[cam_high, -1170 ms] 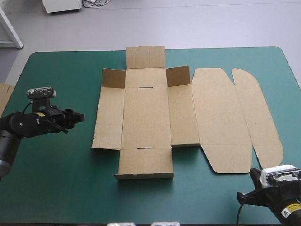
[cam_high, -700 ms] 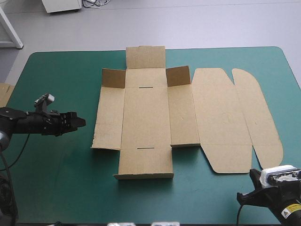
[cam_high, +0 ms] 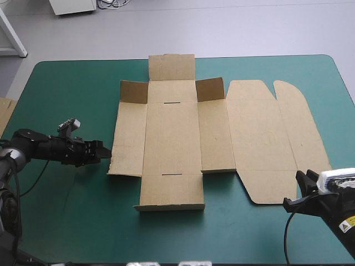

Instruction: Fold the box

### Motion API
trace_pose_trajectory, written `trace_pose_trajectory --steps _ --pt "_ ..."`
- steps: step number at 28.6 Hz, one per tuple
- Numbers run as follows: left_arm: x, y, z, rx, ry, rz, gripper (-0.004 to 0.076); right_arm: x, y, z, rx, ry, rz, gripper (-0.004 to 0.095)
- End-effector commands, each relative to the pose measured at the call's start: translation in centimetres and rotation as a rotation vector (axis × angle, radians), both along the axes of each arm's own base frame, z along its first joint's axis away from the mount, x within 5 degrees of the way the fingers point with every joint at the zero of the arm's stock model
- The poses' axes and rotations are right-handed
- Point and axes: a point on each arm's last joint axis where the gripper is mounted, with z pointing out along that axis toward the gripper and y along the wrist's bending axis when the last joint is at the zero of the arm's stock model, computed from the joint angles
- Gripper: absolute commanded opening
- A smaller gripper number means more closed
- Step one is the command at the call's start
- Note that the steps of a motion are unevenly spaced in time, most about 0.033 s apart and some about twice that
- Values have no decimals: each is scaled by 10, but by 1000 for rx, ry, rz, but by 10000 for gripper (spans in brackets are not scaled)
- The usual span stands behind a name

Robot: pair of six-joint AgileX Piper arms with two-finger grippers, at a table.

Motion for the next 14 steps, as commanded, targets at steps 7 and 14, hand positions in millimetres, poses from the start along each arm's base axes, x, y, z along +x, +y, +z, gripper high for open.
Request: trace_pose_trajectory --steps 7,14 --pt "8 -8 9 -108 -61 14 410 37 1 34 -8 -62 -12 247" --pt "14 -12 -9 -226 2 -4 410 47 2 49 -13 -109 -14 247"
